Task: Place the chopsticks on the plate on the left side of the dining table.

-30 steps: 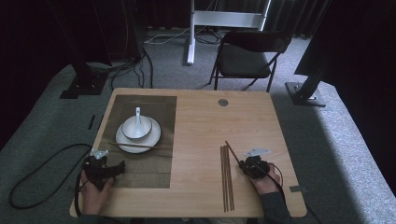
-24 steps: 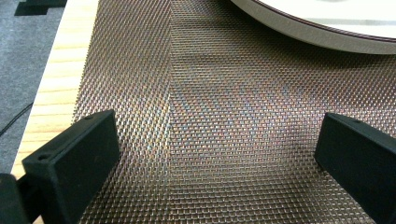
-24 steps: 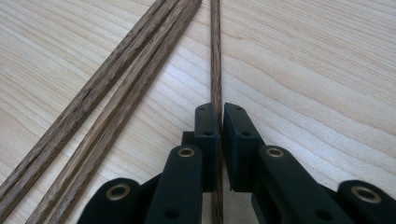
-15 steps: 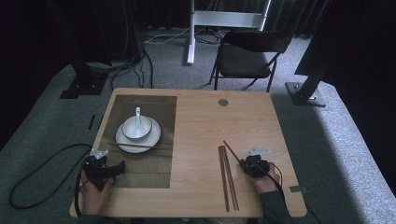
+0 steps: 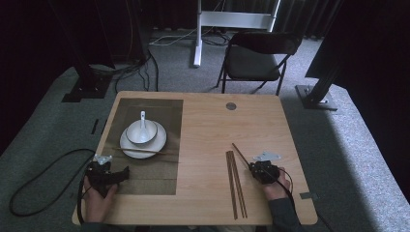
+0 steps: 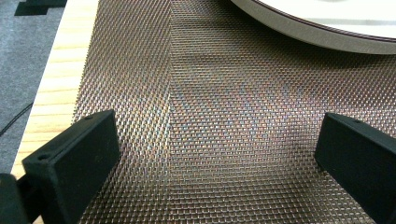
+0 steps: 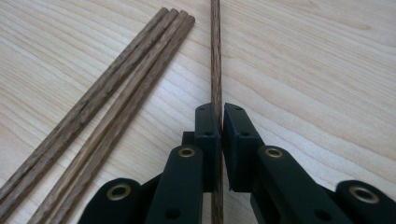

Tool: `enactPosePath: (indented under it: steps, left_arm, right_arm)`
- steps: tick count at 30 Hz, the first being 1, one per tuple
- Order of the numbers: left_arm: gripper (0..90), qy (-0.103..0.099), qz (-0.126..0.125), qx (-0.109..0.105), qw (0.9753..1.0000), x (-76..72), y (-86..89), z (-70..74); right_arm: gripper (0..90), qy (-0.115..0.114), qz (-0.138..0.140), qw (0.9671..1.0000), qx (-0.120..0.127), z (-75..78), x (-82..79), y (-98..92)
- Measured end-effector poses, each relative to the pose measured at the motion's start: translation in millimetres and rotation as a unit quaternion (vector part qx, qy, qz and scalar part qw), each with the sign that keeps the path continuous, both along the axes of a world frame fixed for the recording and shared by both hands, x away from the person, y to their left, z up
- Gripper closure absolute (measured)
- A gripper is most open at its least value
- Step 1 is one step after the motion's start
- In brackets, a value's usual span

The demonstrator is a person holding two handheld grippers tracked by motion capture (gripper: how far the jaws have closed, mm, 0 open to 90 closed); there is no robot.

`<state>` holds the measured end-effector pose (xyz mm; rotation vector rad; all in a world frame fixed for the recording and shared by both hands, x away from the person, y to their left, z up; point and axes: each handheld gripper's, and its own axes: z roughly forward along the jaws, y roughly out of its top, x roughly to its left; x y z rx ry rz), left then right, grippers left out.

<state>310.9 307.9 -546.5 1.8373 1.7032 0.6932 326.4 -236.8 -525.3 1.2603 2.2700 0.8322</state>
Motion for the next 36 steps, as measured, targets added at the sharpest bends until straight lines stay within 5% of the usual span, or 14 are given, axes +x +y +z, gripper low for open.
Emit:
enactPosePath:
  steps: [36]
  left_arm:
    - [0.2,0.000,0.000,0.000,1.0000,0.0,0.0,0.0]
  right_arm:
    - [85.0,-0.031,0.050,0.9983,0.000,15.7,-12.8,22.6]
